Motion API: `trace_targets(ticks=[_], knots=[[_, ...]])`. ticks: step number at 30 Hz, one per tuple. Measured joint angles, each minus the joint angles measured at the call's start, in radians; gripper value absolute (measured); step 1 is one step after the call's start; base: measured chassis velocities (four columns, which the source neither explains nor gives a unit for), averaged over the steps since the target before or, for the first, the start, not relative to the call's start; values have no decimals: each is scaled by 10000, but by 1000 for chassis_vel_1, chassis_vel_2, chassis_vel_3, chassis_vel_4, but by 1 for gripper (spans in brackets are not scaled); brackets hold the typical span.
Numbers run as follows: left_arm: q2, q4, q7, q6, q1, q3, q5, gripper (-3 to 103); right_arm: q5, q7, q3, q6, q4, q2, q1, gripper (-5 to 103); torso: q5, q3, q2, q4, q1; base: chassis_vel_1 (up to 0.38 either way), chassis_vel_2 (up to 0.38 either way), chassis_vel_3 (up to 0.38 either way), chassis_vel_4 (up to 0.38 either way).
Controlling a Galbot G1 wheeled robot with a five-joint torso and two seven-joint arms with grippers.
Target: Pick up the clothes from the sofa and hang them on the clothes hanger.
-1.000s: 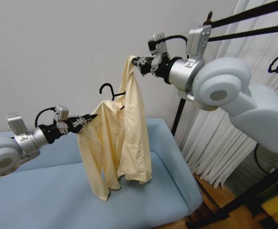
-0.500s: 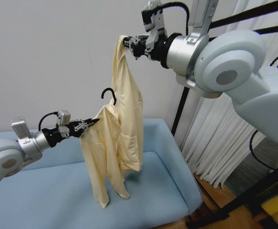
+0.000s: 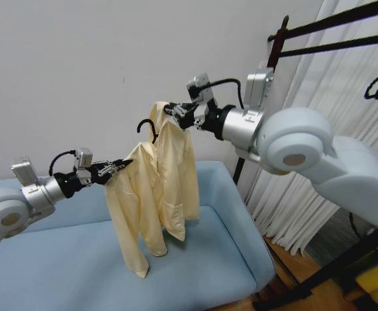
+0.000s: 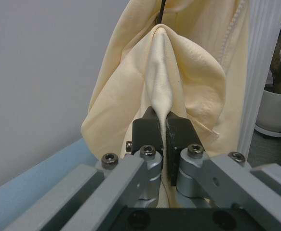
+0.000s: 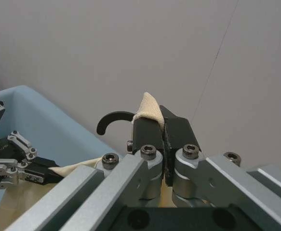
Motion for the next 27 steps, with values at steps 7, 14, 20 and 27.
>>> trace_targets(ticks=[7,14,20,27], knots=[[-96,-46,-69,-8,16,84,22,2,165,56,237,42,-1241,665,1314,1,-6,0,0,7,0,0,0,0,0],[-140,-10,-114,-7,19,77,41,2,366,196,436,75,-1088,802,1690,1,-4,-1,0,3,0,0,0,0,0],[-222,-37,-256,5,27,82,46,2,405,194,506,88,-579,421,1471,1,-5,-1,0,2,0,0,0,0,0],[-147,14,-536,-16,-72,23,-177,2,41,261,522,210,906,-316,-282,1,-3,-1,0,3,0,0,0,0,0]])
